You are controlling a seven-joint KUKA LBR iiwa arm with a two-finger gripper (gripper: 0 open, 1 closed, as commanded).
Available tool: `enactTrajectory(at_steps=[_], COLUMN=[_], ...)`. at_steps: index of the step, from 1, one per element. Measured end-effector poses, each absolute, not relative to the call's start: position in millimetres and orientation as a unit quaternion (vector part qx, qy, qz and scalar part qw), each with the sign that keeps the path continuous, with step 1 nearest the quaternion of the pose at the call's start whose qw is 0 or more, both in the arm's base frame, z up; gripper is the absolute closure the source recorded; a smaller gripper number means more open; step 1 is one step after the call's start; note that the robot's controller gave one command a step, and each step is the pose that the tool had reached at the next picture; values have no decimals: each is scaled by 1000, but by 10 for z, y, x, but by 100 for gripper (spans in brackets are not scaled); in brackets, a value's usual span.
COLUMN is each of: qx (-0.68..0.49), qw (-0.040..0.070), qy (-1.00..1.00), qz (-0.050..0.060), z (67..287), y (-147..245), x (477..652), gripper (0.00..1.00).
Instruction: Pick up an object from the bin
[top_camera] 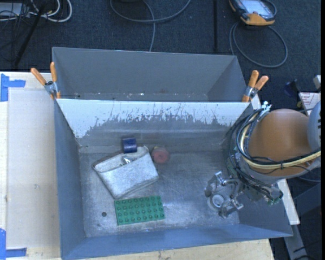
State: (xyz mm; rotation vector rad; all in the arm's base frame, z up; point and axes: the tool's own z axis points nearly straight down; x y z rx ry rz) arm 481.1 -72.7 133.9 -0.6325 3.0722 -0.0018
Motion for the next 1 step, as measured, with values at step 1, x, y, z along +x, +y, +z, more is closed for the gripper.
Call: enactTrajectory(at_steps=[1], qx=[-201], qw=[1], qy=[980], qz=[0], z=[1645], y=[-716], x=[4821], gripper=[100])
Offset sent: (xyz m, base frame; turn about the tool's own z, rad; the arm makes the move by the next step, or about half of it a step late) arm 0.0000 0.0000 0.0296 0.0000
